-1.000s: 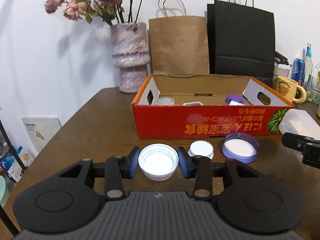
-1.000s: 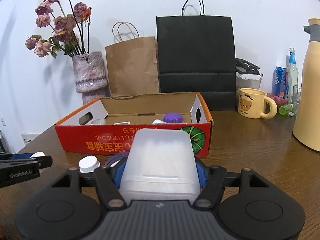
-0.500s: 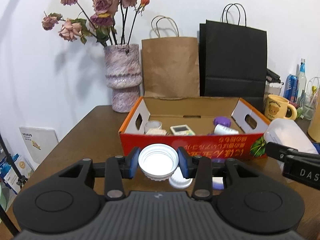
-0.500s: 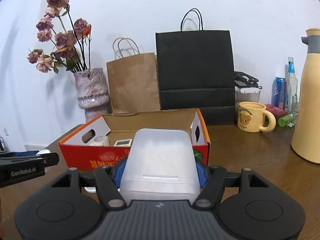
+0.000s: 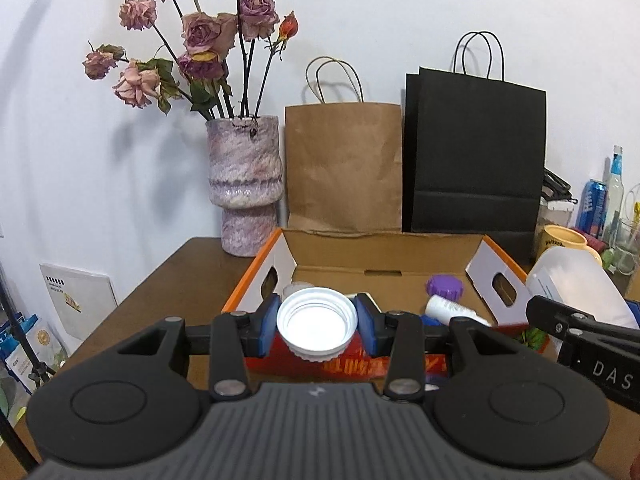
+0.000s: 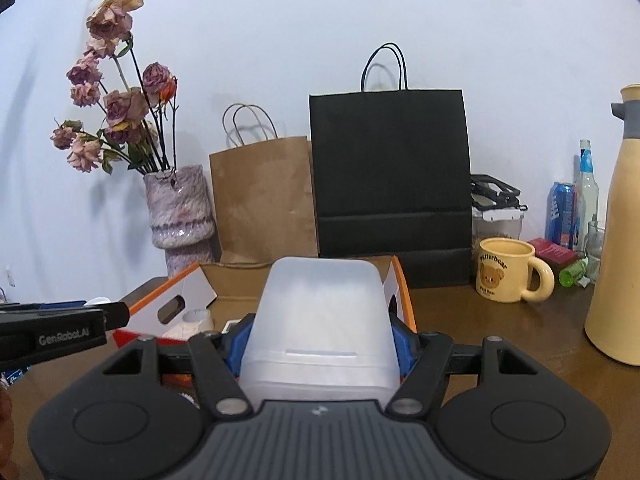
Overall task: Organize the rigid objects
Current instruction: 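Carry the plastic container and white cap with both tools over the red box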
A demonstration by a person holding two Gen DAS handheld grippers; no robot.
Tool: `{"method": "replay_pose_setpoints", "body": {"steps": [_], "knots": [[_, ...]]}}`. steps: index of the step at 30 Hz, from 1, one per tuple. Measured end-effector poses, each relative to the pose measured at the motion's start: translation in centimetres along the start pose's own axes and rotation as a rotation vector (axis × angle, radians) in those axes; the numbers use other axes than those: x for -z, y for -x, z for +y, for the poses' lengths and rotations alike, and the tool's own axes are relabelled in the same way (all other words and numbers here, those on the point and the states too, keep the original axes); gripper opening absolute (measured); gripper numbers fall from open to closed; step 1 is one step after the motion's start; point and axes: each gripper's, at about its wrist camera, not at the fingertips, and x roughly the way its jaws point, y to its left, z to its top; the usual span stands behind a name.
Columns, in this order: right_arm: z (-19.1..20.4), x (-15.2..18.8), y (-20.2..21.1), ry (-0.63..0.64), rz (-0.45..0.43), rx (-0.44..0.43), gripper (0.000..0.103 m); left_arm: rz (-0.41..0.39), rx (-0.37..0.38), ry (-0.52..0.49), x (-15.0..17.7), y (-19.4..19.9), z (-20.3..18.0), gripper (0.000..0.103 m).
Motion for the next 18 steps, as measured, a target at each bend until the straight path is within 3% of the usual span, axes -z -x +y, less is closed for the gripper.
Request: {"method": "replay_pose_setpoints", "body": {"steps": [18], "knots": [[-0.5, -2.1, -4.6, 0.016, -0.037, -0.001, 0.065, -0.011, -0.025, 0.025, -2.1, -4.9, -0.9, 0.041]]}}
